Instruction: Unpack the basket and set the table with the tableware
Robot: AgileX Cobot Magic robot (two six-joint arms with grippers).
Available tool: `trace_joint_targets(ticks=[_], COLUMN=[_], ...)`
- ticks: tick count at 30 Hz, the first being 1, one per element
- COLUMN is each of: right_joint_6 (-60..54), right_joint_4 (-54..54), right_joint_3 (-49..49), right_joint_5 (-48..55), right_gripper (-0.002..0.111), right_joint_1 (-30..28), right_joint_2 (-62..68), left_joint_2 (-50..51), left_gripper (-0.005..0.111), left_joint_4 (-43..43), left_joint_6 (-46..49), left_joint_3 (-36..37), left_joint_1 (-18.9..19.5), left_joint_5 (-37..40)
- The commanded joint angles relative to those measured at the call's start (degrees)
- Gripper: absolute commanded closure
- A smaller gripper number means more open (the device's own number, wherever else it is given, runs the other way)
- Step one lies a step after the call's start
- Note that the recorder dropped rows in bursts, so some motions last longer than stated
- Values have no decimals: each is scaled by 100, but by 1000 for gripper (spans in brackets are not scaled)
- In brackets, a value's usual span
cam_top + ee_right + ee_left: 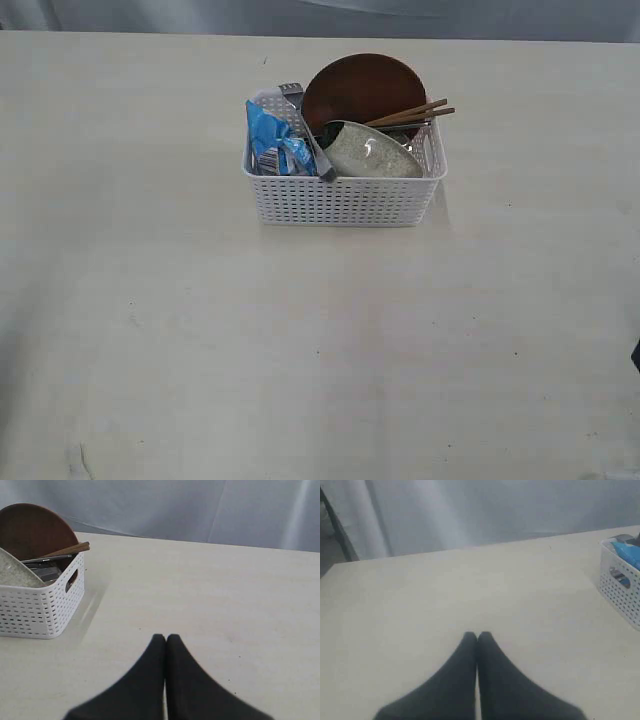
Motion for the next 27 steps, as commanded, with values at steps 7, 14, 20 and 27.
trace_joint_targets(ticks=[7,14,20,27], right_joint_6=[-44,19,19,1211], right_joint_4=[-67,-68,-68,-68], right_joint_3=[16,16,16,16], right_joint_5=[-83,-1493,-3264,-6106], right_gripper=[109,109,109,109], right_joint_1=[-3,-3,-3,-3], right_joint_2=[-27,-27,-27,-27], left_joint_2=[-22,-22,-22,-22], left_gripper=[107,107,107,107], left_joint_4=[-66,-66,-66,-66], left_joint_6=[4,4,4,4], left_joint_3=[15,15,15,15], left_joint_1=[-99,-99,-99,-99], left_joint_5=[-52,-52,-52,-52])
